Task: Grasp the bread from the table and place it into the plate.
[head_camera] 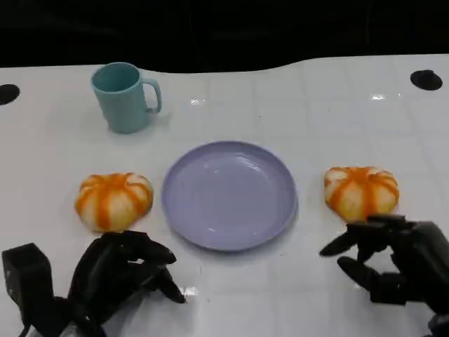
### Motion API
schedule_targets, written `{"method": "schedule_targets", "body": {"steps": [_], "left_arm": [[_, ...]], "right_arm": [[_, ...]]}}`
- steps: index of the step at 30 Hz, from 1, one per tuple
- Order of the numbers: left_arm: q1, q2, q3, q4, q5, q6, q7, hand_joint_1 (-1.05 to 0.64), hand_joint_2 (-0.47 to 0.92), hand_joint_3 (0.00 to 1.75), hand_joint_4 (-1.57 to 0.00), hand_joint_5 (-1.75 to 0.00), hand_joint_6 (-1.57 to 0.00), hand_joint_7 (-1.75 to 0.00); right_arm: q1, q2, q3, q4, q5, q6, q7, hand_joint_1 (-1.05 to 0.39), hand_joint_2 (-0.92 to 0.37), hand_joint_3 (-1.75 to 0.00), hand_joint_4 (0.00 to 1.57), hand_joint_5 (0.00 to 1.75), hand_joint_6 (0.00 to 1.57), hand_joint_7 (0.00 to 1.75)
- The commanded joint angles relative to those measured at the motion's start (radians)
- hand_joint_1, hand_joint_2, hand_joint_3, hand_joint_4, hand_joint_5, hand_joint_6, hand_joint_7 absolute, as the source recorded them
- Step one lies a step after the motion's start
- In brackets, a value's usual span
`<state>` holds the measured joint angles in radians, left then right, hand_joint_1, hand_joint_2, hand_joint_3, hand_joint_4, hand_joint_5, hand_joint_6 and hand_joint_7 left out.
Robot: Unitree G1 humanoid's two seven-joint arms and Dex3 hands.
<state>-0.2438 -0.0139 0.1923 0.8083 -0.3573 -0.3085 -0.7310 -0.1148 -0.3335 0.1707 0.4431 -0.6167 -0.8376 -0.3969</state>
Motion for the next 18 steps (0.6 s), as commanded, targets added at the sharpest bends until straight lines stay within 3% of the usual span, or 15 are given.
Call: {"method": "schedule_targets", "body": {"steps": [1, 5, 11, 18], "left_arm": [[-0.010, 0.015, 0.003, 0.009, 0.001, -0.002, -0.009, -1.05, 0.72, 0.00, -1.57, -0.59, -1.57, -0.21], [-0.012, 0.013, 0.003, 0.012, 0.002, -0.006, -0.007, -1.05, 0.72, 0.00, -1.57, -0.59, -1.57, -0.21], [-0.013, 0.011, 0.002, 0.014, 0.004, -0.010, -0.005, -1.05, 0.72, 0.00, -1.57, -0.59, -1.57, -0.21], [-0.013, 0.011, 0.003, 0.013, 0.003, -0.009, -0.005, -1.05, 0.72, 0.00, -1.57, -0.59, -1.57, -0.21]], "right_arm": [[0.001, -0.045, -0.033, -0.058, -0.025, 0.040, -0.012, -0.30, -0.80, -0.26, 0.57, 1.10, 0.85, 0.26], [0.013, -0.067, -0.055, -0.126, -0.066, 0.111, -0.011, -0.38, -0.90, -0.03, 0.53, 0.65, 0.80, 0.05], [0.023, -0.098, -0.077, -0.215, -0.123, 0.212, -0.014, -0.41, -0.89, 0.00, 0.49, 0.33, 0.69, 0.00], [0.027, -0.131, -0.071, -0.337, -0.171, 0.388, 0.101, -0.45, -0.86, 0.00, 0.31, 0.16, 0.46, 0.00]]}}
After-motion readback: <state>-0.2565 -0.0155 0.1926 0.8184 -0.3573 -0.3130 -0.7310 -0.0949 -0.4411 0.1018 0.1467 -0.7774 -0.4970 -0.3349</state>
